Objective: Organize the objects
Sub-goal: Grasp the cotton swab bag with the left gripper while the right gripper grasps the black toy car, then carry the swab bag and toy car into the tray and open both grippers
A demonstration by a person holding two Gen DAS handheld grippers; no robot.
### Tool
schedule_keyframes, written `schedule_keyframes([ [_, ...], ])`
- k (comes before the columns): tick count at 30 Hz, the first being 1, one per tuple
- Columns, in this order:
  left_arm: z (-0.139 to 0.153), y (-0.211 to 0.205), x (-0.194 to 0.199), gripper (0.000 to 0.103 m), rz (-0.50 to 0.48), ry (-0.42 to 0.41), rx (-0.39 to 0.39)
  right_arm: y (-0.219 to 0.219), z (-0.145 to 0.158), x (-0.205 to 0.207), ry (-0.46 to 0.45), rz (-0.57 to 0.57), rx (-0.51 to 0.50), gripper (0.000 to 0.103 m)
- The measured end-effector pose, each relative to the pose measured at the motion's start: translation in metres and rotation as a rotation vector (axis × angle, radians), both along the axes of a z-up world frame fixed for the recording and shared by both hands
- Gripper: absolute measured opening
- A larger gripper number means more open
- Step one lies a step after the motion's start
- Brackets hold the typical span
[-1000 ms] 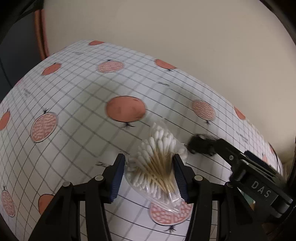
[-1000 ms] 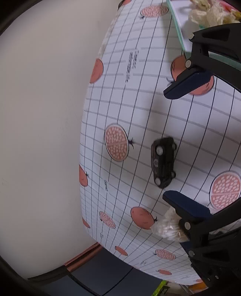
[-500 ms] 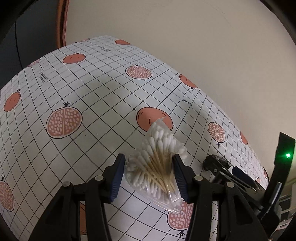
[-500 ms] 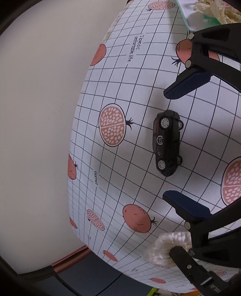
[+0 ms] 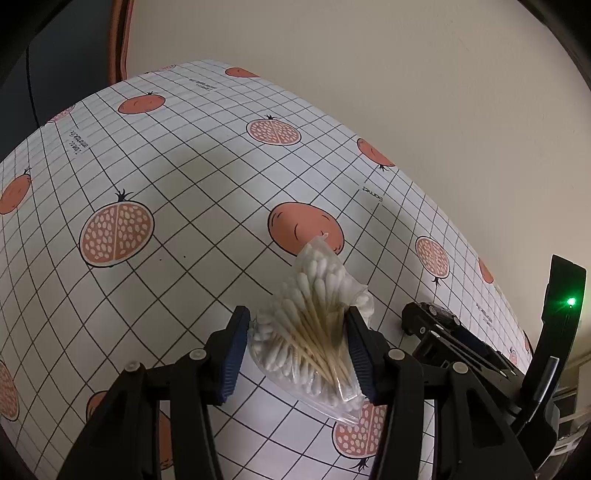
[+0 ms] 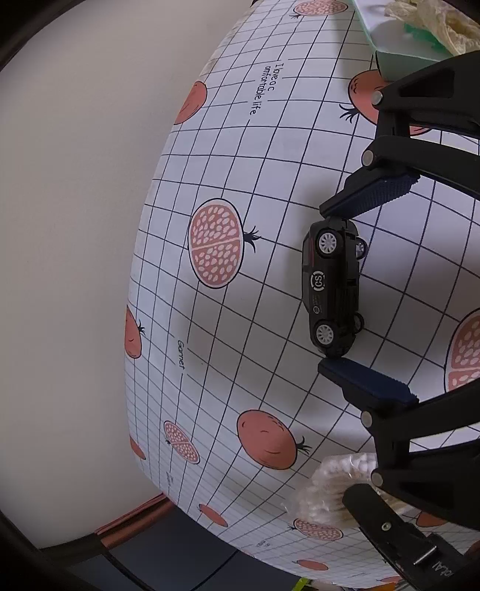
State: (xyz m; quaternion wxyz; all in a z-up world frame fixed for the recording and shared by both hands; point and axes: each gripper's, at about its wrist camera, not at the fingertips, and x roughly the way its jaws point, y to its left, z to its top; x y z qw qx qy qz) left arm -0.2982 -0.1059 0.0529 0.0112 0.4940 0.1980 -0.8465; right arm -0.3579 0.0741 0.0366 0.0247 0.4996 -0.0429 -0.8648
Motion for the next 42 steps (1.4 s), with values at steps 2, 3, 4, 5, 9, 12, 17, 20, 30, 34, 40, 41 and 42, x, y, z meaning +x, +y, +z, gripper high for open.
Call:
schedule_keyframes([
  [2,0.000,0.002,0.000,0.053,-0.004,-0.001,0.001,0.001,0.001,0.001,-0.003,0.000,-0.002,0.079],
  [3,0.000,0.003,0.000,0.053,-0.005,-0.002,0.003,0.001,0.002,0.002,-0.003,0.001,-0.002,0.079],
  [4,0.000,0.004,0.000,0.053,-0.007,-0.003,0.005,0.001,0.004,0.003,-0.002,0.004,0.000,0.079],
  [5,0.000,0.005,0.000,0.053,-0.010,-0.003,0.006,0.001,0.005,0.004,-0.001,0.006,0.001,0.079],
  [9,0.004,0.010,0.002,0.053,-0.017,0.002,0.014,0.005,0.013,0.012,0.009,0.007,-0.003,0.079],
  [12,0.008,0.016,0.005,0.053,-0.024,0.007,0.020,0.010,0.021,0.023,0.013,0.004,-0.001,0.079],
  [17,0.017,0.028,0.012,0.053,-0.048,0.010,0.000,0.022,0.031,0.045,0.017,-0.008,-0.012,0.079],
  [20,0.023,0.034,0.020,0.053,-0.064,0.007,-0.008,0.028,0.038,0.059,0.020,-0.022,-0.019,0.079],
  [30,0.042,0.062,0.054,0.053,-0.128,-0.017,-0.036,0.054,0.064,0.113,0.031,-0.066,-0.040,0.079],
  [34,0.056,0.076,0.072,0.054,-0.160,-0.006,-0.042,0.065,0.075,0.137,0.043,-0.081,-0.047,0.079],
  [40,0.069,0.089,0.101,0.053,-0.205,0.009,-0.018,0.085,0.086,0.176,0.060,-0.111,-0.070,0.079],
  [41,0.070,0.091,0.106,0.053,-0.207,0.010,-0.018,0.089,0.088,0.184,0.061,-0.119,-0.070,0.079],
  [42,0.071,0.093,0.111,0.053,-0.210,0.014,-0.020,0.092,0.089,0.189,0.060,-0.123,-0.072,0.079],
])
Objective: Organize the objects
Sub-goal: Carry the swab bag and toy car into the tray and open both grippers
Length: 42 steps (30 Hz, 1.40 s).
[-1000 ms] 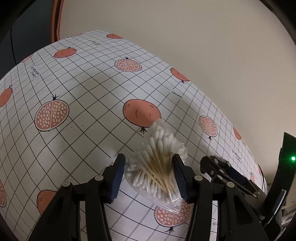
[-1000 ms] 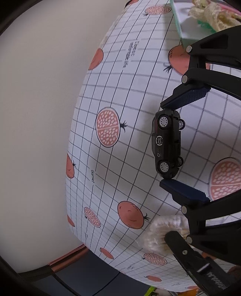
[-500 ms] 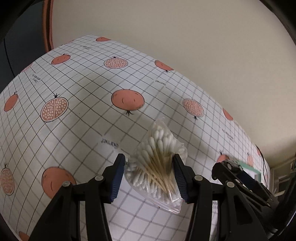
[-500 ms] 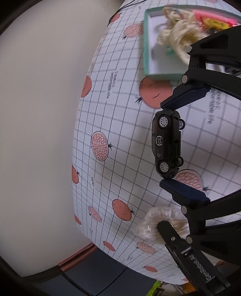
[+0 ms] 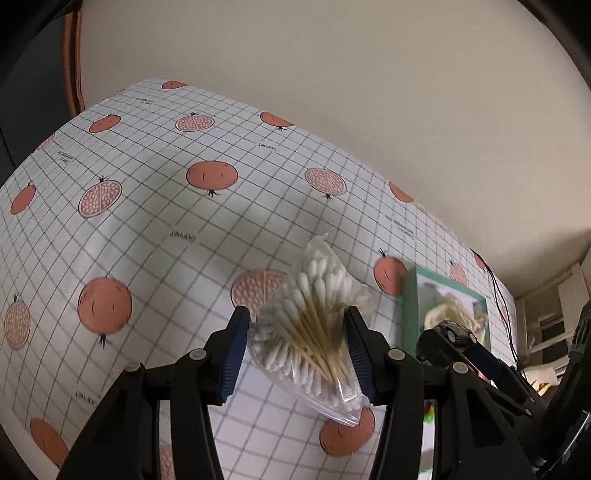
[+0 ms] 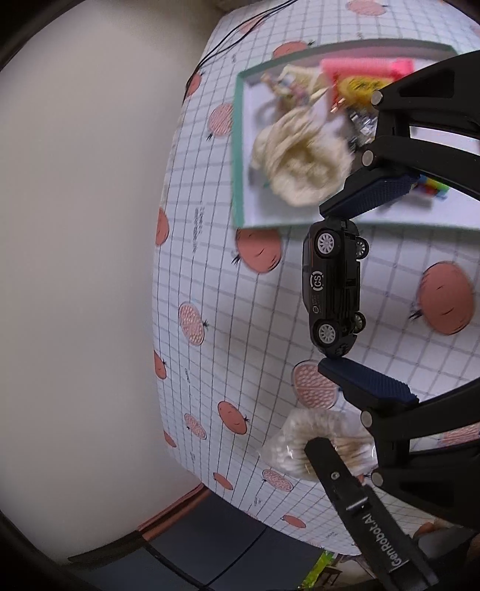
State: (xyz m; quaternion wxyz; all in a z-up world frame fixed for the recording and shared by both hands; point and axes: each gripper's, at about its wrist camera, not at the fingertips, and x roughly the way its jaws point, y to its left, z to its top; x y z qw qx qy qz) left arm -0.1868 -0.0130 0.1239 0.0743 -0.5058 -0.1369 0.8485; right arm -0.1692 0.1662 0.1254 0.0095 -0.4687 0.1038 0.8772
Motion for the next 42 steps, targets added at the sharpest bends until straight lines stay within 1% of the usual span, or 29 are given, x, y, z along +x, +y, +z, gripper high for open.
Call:
schedule_keyframes([
  [6,0.005,0.015,0.034,0.053,-0.036,0.013,-0.013,0.021,0.006,0.036,0.005,-0.036,-0.003,0.079],
  [12,0.005,0.032,0.058,0.054,-0.079,0.010,0.023,0.040,0.009,0.068,0.006,-0.056,0.005,0.079],
  [16,0.005,0.050,0.070,0.054,-0.111,0.023,0.014,0.054,0.003,0.084,-0.004,-0.069,0.008,0.079],
  [24,0.000,0.083,0.077,0.054,-0.160,0.020,0.021,0.088,-0.008,0.099,-0.021,-0.118,0.004,0.079],
  [27,-0.006,0.095,0.078,0.054,-0.178,0.008,0.048,0.102,-0.015,0.103,-0.040,-0.140,0.017,0.079],
  [29,-0.010,0.102,0.080,0.054,-0.194,0.001,0.092,0.111,-0.019,0.107,-0.051,-0.159,0.028,0.079],
  [30,-0.010,0.105,0.080,0.054,-0.200,0.000,0.100,0.116,-0.021,0.109,-0.057,-0.167,0.028,0.079],
  [36,-0.019,0.136,0.089,0.054,-0.257,-0.004,0.103,0.150,-0.031,0.121,-0.088,-0.222,0.029,0.079],
  [42,-0.034,0.163,0.096,0.054,-0.299,-0.031,0.100,0.168,-0.039,0.131,-0.108,-0.255,0.030,0.079],
])
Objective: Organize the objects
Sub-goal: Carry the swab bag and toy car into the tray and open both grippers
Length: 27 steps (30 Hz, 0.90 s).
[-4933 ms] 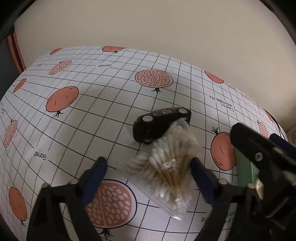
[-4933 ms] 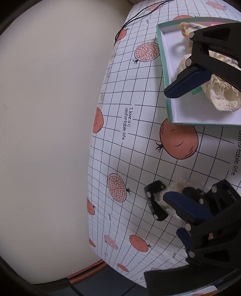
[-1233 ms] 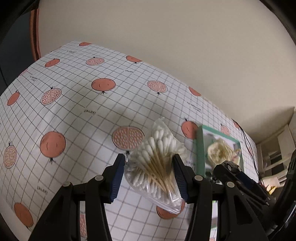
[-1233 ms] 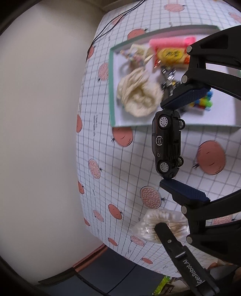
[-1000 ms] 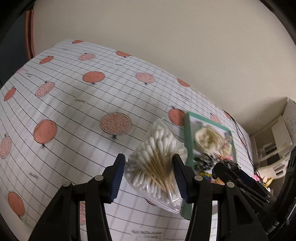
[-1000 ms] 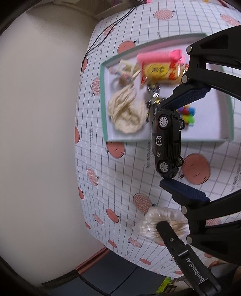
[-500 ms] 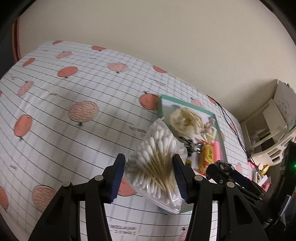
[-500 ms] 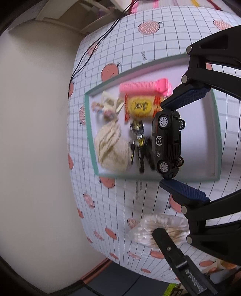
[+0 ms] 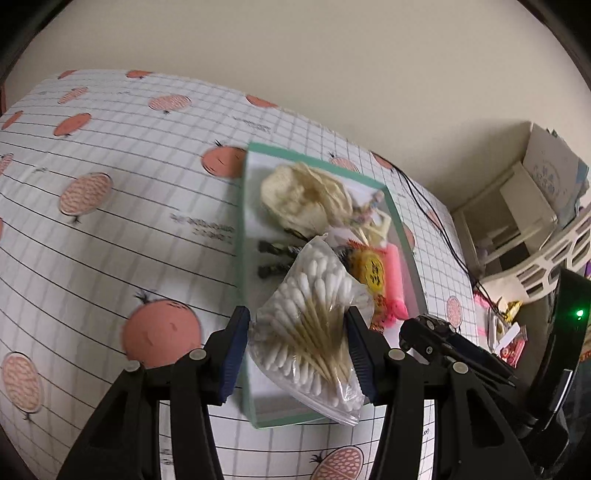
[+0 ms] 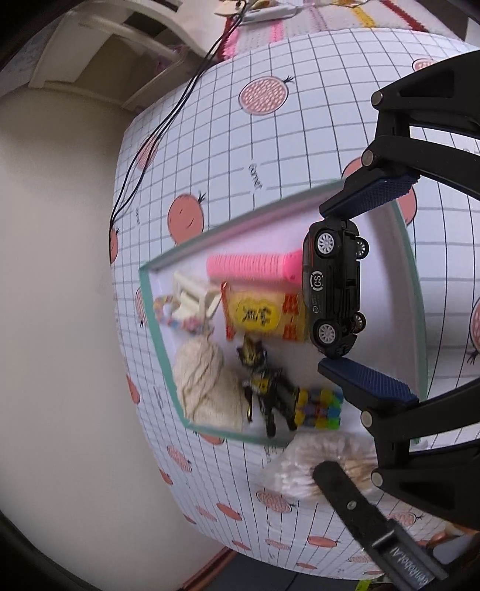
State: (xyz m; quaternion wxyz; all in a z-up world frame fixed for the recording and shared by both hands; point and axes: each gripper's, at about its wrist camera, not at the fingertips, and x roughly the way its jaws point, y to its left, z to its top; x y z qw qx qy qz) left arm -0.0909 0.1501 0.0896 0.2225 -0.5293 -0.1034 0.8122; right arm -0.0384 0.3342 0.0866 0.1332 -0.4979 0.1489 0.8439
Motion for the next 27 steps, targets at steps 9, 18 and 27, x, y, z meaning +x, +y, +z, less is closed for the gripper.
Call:
schedule_keyframes([
  [9,-0.021,0.022,0.005,0.054,-0.024,-0.032,-0.036,0.015,-0.018,0.005,-0.036,-0.036,-0.036,0.079],
  [18,-0.029,0.032,0.007,0.054,-0.037,-0.013,-0.066,0.012,-0.024,0.001,-0.046,-0.026,-0.044,0.079],
  [27,-0.032,0.037,0.006,0.056,-0.061,-0.008,-0.068,0.019,-0.028,0.002,-0.039,-0.051,-0.082,0.079],
])
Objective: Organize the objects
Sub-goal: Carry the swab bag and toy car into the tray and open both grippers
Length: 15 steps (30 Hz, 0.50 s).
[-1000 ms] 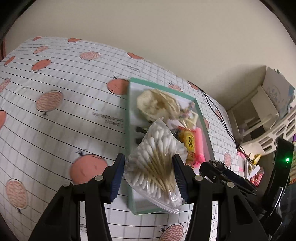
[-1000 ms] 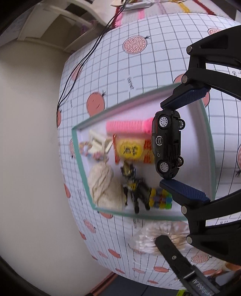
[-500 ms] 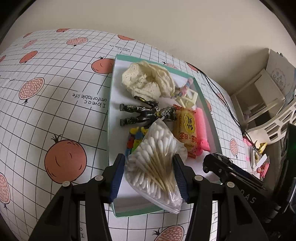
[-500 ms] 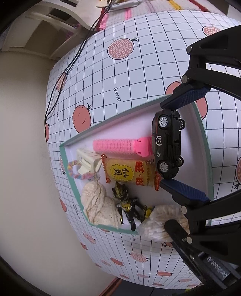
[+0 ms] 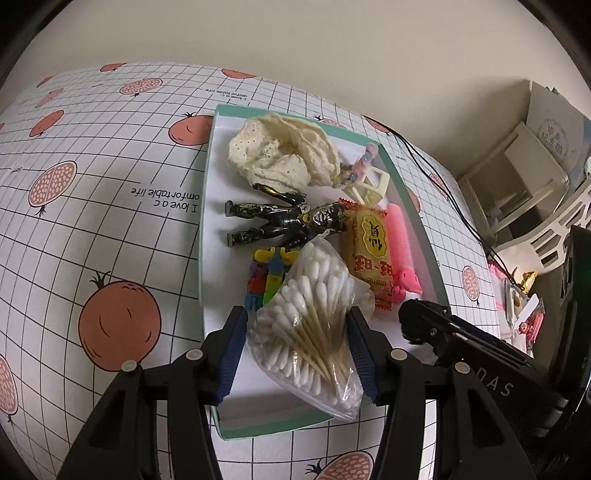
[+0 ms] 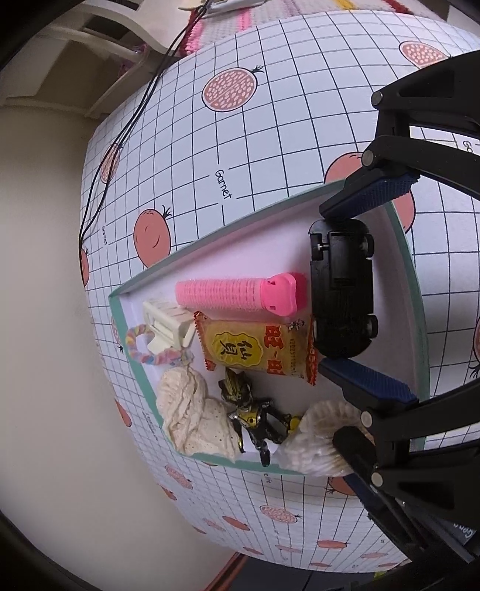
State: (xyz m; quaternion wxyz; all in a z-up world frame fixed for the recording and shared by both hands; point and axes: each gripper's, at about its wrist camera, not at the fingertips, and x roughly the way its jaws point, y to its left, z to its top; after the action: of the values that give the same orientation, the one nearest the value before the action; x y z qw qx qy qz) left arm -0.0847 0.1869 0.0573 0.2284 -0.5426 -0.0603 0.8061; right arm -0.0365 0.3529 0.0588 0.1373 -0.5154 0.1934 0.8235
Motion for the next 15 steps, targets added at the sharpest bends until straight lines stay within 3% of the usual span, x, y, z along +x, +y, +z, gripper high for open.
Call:
schedule_keyframes([
  [15,0.007,-0.010,0.000,0.065,0.004,0.002,0.001,-0.002,0.008,0.001,0.040,0.002,-0.012,0.080],
])
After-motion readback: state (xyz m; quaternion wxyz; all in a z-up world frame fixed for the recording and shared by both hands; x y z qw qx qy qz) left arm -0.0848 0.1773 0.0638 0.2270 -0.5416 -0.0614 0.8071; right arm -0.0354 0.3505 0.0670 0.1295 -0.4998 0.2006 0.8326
